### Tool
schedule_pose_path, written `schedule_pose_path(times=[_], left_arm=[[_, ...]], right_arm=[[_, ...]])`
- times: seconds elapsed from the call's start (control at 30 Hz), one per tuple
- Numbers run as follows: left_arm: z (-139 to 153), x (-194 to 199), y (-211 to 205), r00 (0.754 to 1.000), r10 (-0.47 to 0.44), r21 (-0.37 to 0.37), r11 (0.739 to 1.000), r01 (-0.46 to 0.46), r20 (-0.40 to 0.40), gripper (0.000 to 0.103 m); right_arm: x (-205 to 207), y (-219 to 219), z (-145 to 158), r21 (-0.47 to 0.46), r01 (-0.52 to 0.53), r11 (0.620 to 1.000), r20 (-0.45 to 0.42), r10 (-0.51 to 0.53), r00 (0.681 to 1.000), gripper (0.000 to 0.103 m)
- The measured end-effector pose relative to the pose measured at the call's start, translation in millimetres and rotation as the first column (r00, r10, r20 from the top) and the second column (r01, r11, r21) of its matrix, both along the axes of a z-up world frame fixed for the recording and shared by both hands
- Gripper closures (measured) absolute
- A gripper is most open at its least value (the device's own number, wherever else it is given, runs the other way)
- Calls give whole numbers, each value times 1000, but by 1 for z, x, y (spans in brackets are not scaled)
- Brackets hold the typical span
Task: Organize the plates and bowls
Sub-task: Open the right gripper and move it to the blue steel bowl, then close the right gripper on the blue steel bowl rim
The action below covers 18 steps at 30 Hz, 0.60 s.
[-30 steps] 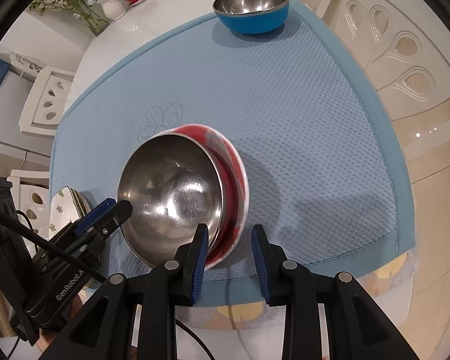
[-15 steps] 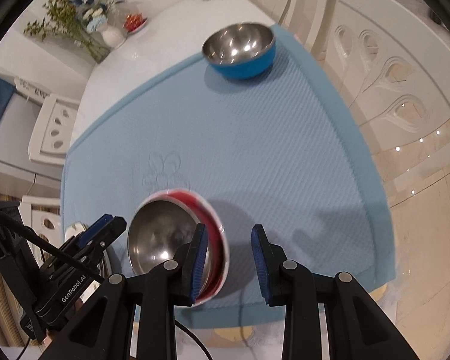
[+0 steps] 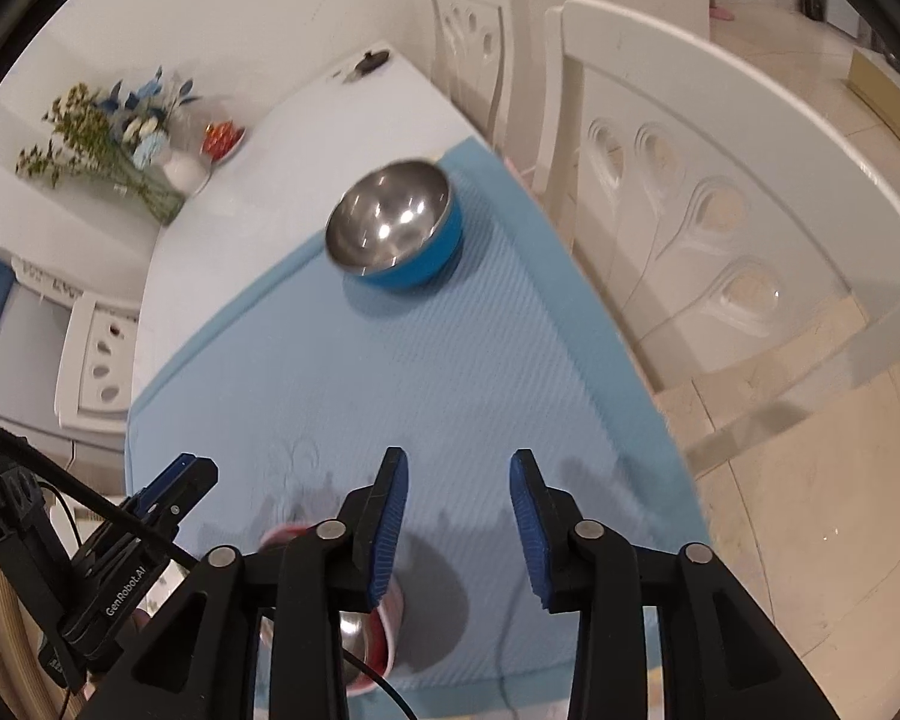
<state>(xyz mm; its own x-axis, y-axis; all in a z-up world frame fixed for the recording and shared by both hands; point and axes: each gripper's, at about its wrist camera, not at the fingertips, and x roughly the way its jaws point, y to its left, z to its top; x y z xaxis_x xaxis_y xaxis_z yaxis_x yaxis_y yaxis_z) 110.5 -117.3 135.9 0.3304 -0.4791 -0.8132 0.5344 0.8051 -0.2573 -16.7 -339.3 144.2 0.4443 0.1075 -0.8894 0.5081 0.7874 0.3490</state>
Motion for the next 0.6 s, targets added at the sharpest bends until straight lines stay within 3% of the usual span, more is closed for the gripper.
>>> schedule_pose_path(times=[0.03,0.07,0.33,0.5,0.6], left_arm=[[1,5,-6,1000,-1,3,1000,1,4,69],[1,10,-11,1000,-4,9,1000,4,7,69],[-9,59,-52,999,-31,24,999,31,-10,69],[-31,93,-70,998,-23,20,1000,24,-51,69],[-45,108,-78,996,-19,8,1000,20,-82,69]], right_arm=[[4,-4,1,-7,8,1000,9,-8,1000,51],[7,-9,3,-15,19,1000,19,-19,1000,48],[55,-39,-8,-43,21,999,43,-19,999,48],[88,-50,-23,-115,-4,993,54,10,998,49],[109,-55,-38,-111,-42,993,37,46,998,50]])
